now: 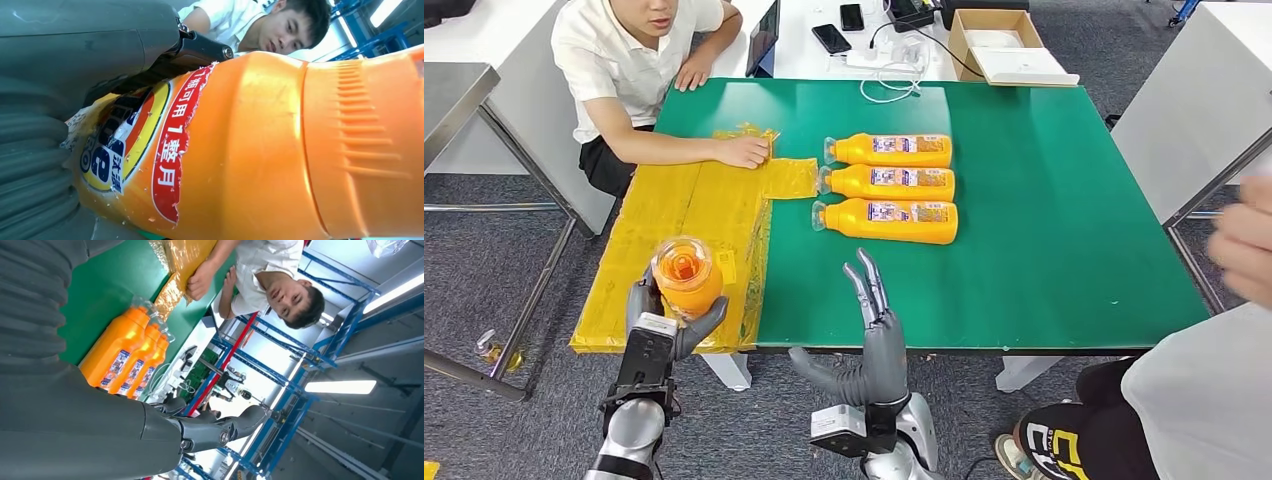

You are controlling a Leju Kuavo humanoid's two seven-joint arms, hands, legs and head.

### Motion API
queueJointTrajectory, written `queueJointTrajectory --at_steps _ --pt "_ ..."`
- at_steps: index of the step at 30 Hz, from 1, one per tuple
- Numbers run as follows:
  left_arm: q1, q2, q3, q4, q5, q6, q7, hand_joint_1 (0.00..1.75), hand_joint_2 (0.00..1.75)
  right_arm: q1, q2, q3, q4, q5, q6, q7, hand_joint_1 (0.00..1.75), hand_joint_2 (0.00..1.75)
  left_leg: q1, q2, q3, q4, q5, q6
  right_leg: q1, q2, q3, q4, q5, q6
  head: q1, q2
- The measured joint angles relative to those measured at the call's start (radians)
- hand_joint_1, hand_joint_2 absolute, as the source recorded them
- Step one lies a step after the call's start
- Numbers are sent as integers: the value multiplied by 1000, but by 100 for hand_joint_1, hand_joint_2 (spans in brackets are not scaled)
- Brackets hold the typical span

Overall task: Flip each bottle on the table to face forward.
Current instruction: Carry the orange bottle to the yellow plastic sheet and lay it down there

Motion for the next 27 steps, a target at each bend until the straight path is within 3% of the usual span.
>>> queueJointTrajectory --at_steps 6,11,19,27 --pt "-97 8 -20 126 -253 141 38 175 175 -4 9 -5 0 -24 19 -19 0 175 0 0 0 0 1 0 0 0 1 0 0 0 0 0" --pt "-172 14 -35 250 -363 178 85 175 175 -7 19 -4 1 -32 33 -23 0 175 0 0 0 0 1 0 0 0 0 0 1 0 0 0" --pt "-375 30 -75 612 -682 185 262 175 175 -27 23 59 16 -50 88 -36 0 175 0 0 0 0 1 0 0 -1 1 1 1 0 1 0" --pt "-509 43 -89 827 -765 134 332 175 175 -48 12 124 36 -67 96 -37 0 175 0 0 2 0 1 0 0 0 3 1 1 0 1 0"
